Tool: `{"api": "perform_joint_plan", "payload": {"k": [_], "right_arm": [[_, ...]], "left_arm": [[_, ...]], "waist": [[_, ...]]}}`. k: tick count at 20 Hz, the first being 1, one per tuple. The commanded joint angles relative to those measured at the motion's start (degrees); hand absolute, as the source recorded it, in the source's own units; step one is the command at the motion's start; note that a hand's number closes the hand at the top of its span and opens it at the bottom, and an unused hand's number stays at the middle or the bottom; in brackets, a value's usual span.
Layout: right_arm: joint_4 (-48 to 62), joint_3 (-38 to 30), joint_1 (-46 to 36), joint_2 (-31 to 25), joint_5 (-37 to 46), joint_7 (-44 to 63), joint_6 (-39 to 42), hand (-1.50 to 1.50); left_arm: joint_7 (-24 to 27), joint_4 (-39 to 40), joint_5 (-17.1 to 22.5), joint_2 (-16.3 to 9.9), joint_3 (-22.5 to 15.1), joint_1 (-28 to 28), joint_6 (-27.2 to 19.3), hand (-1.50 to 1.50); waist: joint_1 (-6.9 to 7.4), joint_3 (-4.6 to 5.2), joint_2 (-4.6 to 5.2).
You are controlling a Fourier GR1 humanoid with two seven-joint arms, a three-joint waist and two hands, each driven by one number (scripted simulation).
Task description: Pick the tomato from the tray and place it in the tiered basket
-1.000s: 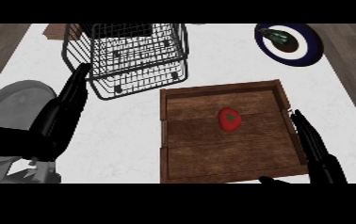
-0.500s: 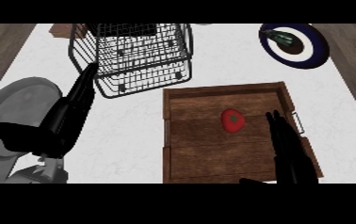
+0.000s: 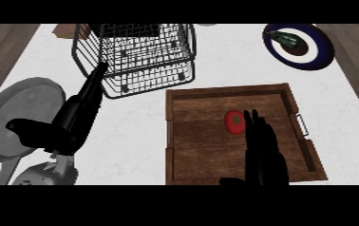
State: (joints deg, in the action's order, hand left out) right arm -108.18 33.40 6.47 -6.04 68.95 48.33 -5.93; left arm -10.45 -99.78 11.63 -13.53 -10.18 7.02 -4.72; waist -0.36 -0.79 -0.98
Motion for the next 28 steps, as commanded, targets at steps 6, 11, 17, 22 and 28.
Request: {"api": "perform_joint_plan", "payload": {"k": [6, 11, 17, 22, 28], "right_arm": [[5.72, -0.91, -1.83, 2.43, 4.51, 1.97, -3.72, -1.50], [7.91, -2.57, -2.39, 2.34, 4.25, 1.59, -4.92, -1.50], [10.88, -1.96, -3.32, 4.60, 4.05, 0.28, -8.86, -1.50], [10.87, -6.60, -1.88, 0.14, -1.00, -4.65, -11.49, -1.50], [17.83, -10.47, -5.98, 0.37, -4.63, -7.91, -13.19, -1.50]], "left_arm": [[-3.14, 9.40, 0.78, 0.97, 0.95, 0.39, 0.60, 0.00], [-6.02, 6.94, 1.85, 0.11, 1.05, 0.39, 1.85, 0.00], [-5.21, 7.67, 1.21, 0.86, 0.81, -0.05, 2.08, 0.00], [-3.96, 8.66, -0.30, 1.66, 0.56, -0.23, 1.58, 0.00], [-2.87, 11.45, 1.15, 1.09, 2.14, 0.61, 3.89, 0.00]], "waist": [[-0.26, 0.78, 1.28], [0.06, 0.76, 1.20], [0.30, 0.76, 1.18], [0.01, 0.74, 1.22], [0.11, 0.75, 1.51]]}}
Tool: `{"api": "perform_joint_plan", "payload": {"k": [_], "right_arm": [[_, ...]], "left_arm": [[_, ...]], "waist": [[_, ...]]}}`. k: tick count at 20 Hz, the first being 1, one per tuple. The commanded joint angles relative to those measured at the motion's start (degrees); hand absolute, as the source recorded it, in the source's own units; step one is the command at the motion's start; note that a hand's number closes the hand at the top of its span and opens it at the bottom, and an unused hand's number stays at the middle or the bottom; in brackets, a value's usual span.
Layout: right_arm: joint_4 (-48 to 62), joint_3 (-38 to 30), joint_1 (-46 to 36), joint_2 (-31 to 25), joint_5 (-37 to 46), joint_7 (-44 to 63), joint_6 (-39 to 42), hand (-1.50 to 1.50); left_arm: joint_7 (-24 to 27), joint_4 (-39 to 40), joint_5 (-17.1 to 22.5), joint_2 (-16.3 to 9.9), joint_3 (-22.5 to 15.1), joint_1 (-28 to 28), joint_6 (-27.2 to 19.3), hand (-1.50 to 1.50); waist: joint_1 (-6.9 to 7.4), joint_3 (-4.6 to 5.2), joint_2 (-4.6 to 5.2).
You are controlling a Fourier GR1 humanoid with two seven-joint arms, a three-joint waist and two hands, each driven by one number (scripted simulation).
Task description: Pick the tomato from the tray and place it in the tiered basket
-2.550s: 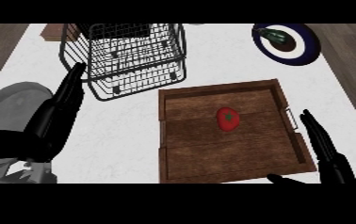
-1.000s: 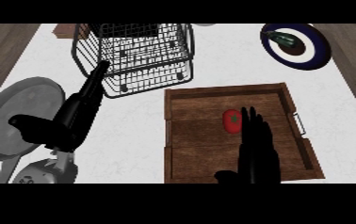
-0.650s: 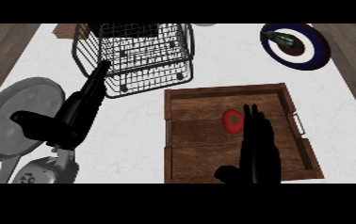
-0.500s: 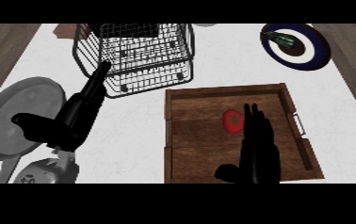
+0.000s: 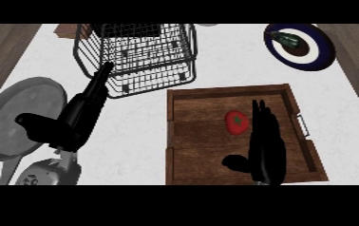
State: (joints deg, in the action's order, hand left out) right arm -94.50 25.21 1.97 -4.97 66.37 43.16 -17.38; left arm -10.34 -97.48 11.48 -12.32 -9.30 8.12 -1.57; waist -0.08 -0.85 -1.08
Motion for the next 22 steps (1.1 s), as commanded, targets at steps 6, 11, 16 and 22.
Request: {"api": "perform_joint_plan", "payload": {"k": [6, 11, 16, 22], "right_arm": [[8.22, -3.40, -2.89, 0.58, -2.23, -3.16, -3.18, -1.50], [10.62, -6.70, -6.61, -1.25, -5.54, -5.95, -1.97, -1.50], [15.56, -2.93, -5.54, 0.91, -7.69, -12.56, -4.36, 1.50], [20.28, -3.24, -8.06, 0.76, -5.93, -16.47, -7.76, 1.50]], "left_arm": [[-0.70, 9.56, -0.38, 0.84, 0.76, -1.84, 0.33, 0.00], [-3.94, 7.63, 0.48, 0.84, 1.13, -1.45, 0.18, 0.00], [-3.47, 7.38, -0.44, 1.76, 0.28, -1.46, 0.02, 0.00], [-2.85, 8.69, -0.34, 1.10, 1.62, -1.04, 0.87, 0.00]], "waist": [[-0.18, 0.84, 1.53], [0.01, 0.84, 1.42], [0.17, 0.80, 1.48], [0.07, 0.83, 1.52]]}}
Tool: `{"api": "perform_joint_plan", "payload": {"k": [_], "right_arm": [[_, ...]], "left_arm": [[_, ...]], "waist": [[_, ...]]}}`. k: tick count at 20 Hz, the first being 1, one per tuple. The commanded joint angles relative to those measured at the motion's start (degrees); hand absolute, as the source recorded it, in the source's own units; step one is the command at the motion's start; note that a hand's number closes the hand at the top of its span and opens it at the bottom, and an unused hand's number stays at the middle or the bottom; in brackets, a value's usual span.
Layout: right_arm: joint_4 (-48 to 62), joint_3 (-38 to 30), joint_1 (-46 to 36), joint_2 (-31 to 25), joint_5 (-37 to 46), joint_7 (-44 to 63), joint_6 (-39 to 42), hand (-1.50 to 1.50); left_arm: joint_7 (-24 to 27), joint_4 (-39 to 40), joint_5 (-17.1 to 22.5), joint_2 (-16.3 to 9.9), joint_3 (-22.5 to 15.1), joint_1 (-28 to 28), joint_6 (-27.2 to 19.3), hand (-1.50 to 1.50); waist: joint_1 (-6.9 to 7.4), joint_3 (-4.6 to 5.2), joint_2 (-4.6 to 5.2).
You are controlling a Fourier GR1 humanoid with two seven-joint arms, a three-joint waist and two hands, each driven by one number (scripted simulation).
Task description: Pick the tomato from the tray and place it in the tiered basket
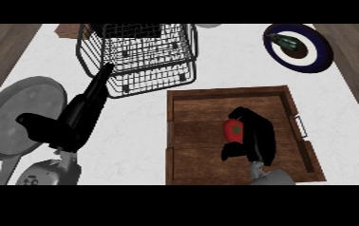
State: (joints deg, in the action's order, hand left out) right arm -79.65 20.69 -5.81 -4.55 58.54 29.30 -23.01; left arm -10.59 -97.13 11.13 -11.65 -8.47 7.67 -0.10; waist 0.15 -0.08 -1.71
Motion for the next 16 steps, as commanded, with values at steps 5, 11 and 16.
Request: {"api": "perform_joint_plan", "payload": {"k": [5, 11, 16], "right_arm": [[7.18, 0.55, -3.17, 2.87, 3.03, -3.00, -5.61, 1.50], [6.63, 2.47, -7.50, 2.68, 4.12, 3.59, 10.38, 1.50], [1.33, 5.59, -6.99, 4.38, 3.82, 9.43, 20.72, 1.50]], "left_arm": [[-2.85, 6.98, -1.72, 2.01, -1.09, -1.60, -1.77, 0.00], [-7.69, 5.54, -0.43, 1.38, -0.07, 2.54, -1.66, 0.00], [-3.16, 7.30, -0.56, 1.00, 1.16, -1.02, -0.45, 0.00]], "waist": [[0.08, 0.06, 1.98], [-0.07, 0.15, 2.04], [-0.51, 0.19, 1.81]]}}
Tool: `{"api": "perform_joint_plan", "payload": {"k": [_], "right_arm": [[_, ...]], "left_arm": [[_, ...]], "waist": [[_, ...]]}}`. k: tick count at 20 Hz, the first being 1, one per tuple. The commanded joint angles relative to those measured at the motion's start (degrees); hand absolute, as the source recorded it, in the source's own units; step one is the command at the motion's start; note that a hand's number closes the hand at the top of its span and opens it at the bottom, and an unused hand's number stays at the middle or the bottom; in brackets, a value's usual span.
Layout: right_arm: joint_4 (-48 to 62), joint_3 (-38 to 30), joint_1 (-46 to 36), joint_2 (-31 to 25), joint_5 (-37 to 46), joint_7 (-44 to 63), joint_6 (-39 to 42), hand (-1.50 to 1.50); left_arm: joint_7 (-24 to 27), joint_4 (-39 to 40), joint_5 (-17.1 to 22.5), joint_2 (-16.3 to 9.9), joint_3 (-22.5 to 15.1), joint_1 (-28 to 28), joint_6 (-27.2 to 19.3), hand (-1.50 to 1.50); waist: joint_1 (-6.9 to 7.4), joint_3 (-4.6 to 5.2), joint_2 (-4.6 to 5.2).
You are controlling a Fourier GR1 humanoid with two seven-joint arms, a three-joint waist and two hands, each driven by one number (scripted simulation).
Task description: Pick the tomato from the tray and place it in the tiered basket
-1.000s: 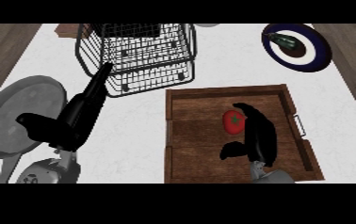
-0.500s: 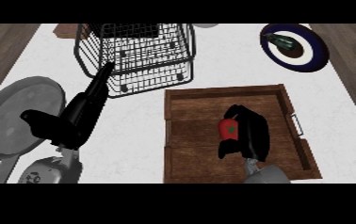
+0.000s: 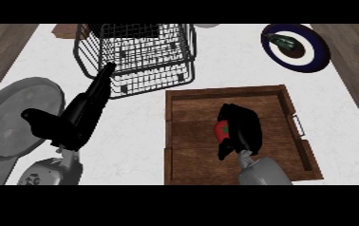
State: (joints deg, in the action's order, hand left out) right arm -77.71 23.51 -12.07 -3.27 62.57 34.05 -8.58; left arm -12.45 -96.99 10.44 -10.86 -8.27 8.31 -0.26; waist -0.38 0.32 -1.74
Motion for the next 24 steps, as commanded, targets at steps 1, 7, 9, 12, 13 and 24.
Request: {"api": "perform_joint_plan", "payload": {"k": [1, 7, 9, 12, 13, 24], "right_arm": [[-3.32, 1.19, -1.05, 3.11, -0.71, 4.64, 5.50, 1.50], [-21.92, 7.16, -0.11, 3.22, -6.65, 15.74, 4.21, 1.50], [-28.53, 6.15, -1.56, 3.24, -4.66, 15.17, 7.62, 1.50], [-34.62, 4.95, -7.40, 3.25, -3.29, 18.68, 10.69, 1.50], [-38.84, 6.37, -8.69, 3.26, -3.20, 21.58, 13.90, 1.50], [-33.87, -1.40, -32.43, 3.26, -5.15, 28.33, 23.02, 1.50]], "left_arm": [[0.53, 9.84, 0.10, 0.26, 1.92, -1.41, 0.02, 0.00], [-2.37, 5.44, 1.45, -1.12, 1.84, -3.79, 1.40, 0.00], [-2.24, 7.43, 1.06, -0.49, 2.72, -2.29, 0.24, 0.00], [-0.41, 8.51, -0.05, 0.83, 1.56, -2.33, 0.04, 0.00], [-0.48, 7.24, -0.79, 0.47, 1.14, -3.12, -0.10, 0.00], [-2.39, 7.53, 0.27, 0.58, 1.95, -0.81, 0.74, 0.00]], "waist": [[-0.44, -0.22, 1.88], [-0.22, -0.28, 1.38], [-1.17, -0.25, 1.39], [-1.15, -0.24, 1.52], [-1.16, -0.22, 1.28], [0.76, -0.20, 1.88]]}}
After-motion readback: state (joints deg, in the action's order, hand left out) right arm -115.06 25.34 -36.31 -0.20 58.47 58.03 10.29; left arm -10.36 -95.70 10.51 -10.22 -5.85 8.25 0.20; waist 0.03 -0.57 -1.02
